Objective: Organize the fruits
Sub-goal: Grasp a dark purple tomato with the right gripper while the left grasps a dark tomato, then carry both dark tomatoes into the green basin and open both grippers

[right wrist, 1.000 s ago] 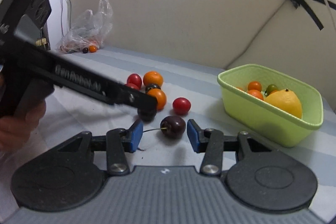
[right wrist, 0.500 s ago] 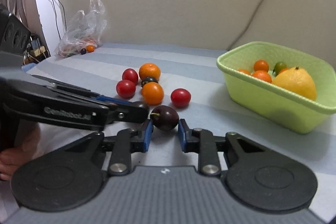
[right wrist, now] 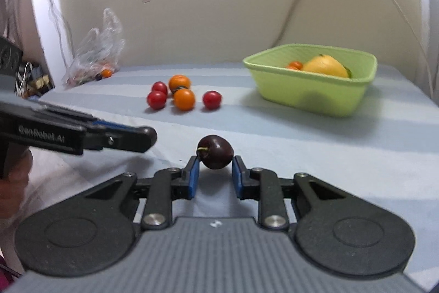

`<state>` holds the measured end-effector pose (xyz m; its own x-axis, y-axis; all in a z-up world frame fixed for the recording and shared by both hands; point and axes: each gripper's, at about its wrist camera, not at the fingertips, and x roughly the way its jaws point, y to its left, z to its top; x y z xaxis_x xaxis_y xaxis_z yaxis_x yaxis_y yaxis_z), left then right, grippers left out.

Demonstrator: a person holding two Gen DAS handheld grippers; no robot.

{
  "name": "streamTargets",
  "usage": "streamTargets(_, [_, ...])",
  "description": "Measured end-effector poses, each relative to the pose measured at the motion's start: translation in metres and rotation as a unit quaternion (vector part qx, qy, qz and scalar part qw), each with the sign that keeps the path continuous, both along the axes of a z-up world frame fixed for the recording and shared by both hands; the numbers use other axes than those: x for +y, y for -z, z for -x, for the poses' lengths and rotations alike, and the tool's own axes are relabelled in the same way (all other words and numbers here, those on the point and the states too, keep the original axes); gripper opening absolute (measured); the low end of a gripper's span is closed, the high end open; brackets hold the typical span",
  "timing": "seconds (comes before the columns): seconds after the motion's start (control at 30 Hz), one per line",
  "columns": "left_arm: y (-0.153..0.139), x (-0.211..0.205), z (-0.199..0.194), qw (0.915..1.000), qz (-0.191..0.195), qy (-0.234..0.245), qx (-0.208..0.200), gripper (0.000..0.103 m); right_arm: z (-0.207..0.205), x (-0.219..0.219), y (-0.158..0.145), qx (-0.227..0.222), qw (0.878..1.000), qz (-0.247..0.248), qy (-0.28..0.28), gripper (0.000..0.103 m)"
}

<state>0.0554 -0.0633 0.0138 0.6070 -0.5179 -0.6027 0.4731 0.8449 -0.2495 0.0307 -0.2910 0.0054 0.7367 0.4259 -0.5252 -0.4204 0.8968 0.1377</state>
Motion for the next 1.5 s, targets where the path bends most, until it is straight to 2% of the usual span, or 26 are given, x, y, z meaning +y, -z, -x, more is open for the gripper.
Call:
streamTargets(0.13, [0.010, -0.016, -0.010, 0.9997, -0.015, 0.012, 0.017, 0.026, -0.002, -0.004, -0.008, -0.014, 1.000, -0.002, 0.015, 0.028])
streamTargets(0.2, [0.007, -0.020, -0.014, 0.9996, -0.016, 0.019, 0.011, 0.026, -0.004, -0.010, -0.016, -0.034, 0.999, -0.007, 0.023, 0.028])
streamTargets(0.37, [-0.026, -0.030, -0.040, 0.9995, 0.006, 0.018, -0.025, 0.026, -0.021, -0.033, -0.044, -0.099, 0.992, -0.018, 0.074, 0.027])
streamTargets(0.43, [-0.040, -0.037, -0.056, 0.9988, 0.017, 0.020, -0.041, 0.026, -0.035, -0.043, -0.050, -0.110, 0.989, -0.026, 0.098, 0.027])
streamTargets(0.5, [-0.050, -0.048, -0.076, 0.9983, 0.021, 0.016, -0.052, 0.026, -0.048, -0.052, -0.053, -0.102, 0.987, -0.032, 0.121, 0.027])
streamTargets(0.57, [-0.057, -0.054, -0.095, 0.9986, 0.031, 0.009, -0.041, 0.026, -0.051, -0.059, -0.054, -0.086, 0.989, -0.059, 0.101, 0.029])
streamTargets(0.63, [-0.061, -0.056, -0.099, 0.9980, 0.045, 0.014, -0.043, 0.026, -0.048, -0.060, -0.048, -0.070, 0.994, -0.062, 0.063, 0.029])
streamTargets(0.73, [-0.061, -0.062, -0.101, 0.9974, 0.035, 0.018, -0.059, 0.026, -0.046, -0.048, -0.028, -0.037, 0.999, -0.020, 0.035, 0.034])
streamTargets(0.83, [-0.056, -0.070, -0.116, 0.9986, 0.024, 0.015, -0.045, 0.027, -0.059, -0.033, -0.009, -0.001, 1.000, 0.019, 0.023, 0.046])
streamTargets(0.93, [-0.054, -0.078, -0.129, 0.9989, 0.021, 0.016, -0.039, 0.027, -0.069, -0.019, -0.002, 0.013, 0.999, 0.039, 0.007, 0.048])
streamTargets(1.0, [-0.053, -0.084, -0.134, 0.9988, 0.013, 0.016, -0.045, 0.027, -0.071, -0.014, -0.002, 0.007, 0.999, 0.045, -0.006, 0.031])
streamTargets(1.1, [-0.052, -0.090, -0.139, 0.9986, 0.005, 0.015, -0.049, 0.027, -0.066, -0.009, -0.004, -0.019, 0.998, 0.054, -0.014, 0.031])
streamTargets(1.17, [-0.052, -0.092, -0.142, 0.9986, 0.004, 0.015, -0.051, 0.027, -0.058, -0.013, -0.015, -0.050, 0.998, 0.041, -0.013, 0.031])
streamTargets(1.23, [-0.052, -0.094, -0.145, 0.9985, 0.001, 0.016, -0.052, 0.027, -0.056, -0.027, -0.030, -0.079, 0.997, 0.016, 0.004, 0.032])
streamTargets(1.33, [-0.051, -0.097, -0.154, 0.9988, 0.000, 0.012, -0.047, 0.027, -0.065, -0.049, -0.046, -0.099, 0.994, 0.001, 0.048, 0.032])
streamTargets(1.4, [-0.049, -0.100, -0.161, 0.9990, 0.000, 0.009, -0.043, 0.027, -0.082, -0.062, -0.048, -0.096, 0.992, -0.009, 0.086, 0.032])
streamTargets(1.5, [-0.041, -0.110, -0.172, 0.9994, -0.007, 0.005, -0.033, 0.031, -0.110, -0.074, -0.042, -0.082, 0.987, -0.048, 0.128, 0.033])
